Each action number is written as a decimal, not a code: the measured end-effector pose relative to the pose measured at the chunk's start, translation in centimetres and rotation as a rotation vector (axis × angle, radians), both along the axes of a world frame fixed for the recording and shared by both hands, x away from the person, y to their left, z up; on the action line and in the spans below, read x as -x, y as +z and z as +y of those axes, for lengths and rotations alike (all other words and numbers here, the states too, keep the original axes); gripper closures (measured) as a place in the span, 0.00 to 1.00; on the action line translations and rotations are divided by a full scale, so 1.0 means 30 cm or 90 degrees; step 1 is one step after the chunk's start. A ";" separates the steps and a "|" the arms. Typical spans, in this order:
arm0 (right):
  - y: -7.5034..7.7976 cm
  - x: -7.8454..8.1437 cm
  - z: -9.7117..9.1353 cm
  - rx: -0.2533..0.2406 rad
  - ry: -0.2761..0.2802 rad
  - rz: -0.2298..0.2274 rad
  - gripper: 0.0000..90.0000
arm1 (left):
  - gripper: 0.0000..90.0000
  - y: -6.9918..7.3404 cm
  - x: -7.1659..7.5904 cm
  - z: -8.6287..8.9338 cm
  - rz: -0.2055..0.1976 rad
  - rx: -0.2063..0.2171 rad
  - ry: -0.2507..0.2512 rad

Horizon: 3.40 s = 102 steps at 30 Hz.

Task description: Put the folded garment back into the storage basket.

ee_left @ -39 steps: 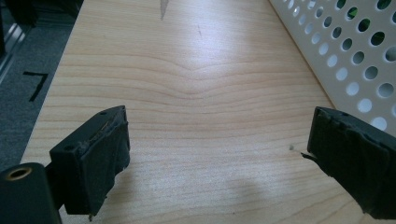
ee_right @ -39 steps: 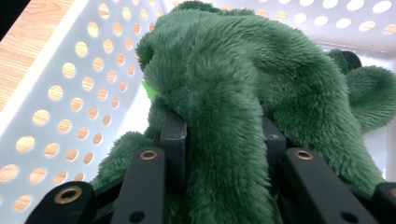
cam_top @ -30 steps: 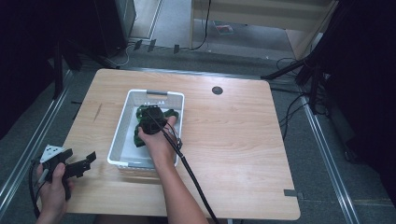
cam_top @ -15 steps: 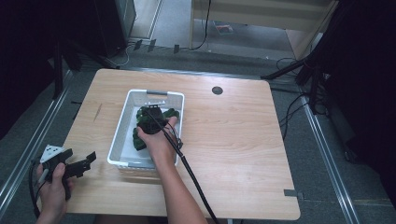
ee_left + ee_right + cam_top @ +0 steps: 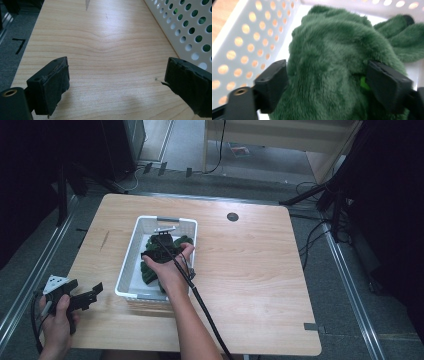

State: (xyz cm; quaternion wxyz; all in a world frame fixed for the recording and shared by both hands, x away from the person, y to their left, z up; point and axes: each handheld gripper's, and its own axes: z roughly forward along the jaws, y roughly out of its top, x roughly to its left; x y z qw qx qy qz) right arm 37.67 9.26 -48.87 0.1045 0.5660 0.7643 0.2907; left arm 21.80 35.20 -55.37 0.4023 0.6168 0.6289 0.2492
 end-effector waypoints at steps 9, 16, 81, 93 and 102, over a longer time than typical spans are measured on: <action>0.019 0.007 0.002 0.017 0.019 -0.008 0.01 | 0.08 0.000 0.000 0.000 0.000 0.001 -0.001; 0.048 0.021 -0.009 0.020 0.010 -0.036 0.00 | 0.08 0.000 0.000 0.000 0.000 0.000 -0.001; 0.089 0.228 -0.837 -0.036 -0.111 -0.172 0.00 | 0.08 0.002 0.004 -0.010 -0.007 -0.020 -0.005; 0.002 0.286 -1.049 -0.041 -0.148 -0.182 0.00 | 0.08 0.003 0.009 -0.017 -0.016 -0.031 -0.003; -0.080 0.332 -1.196 -0.038 -0.176 -0.163 0.00 | 0.08 0.004 0.013 -0.020 -0.022 -0.038 -0.002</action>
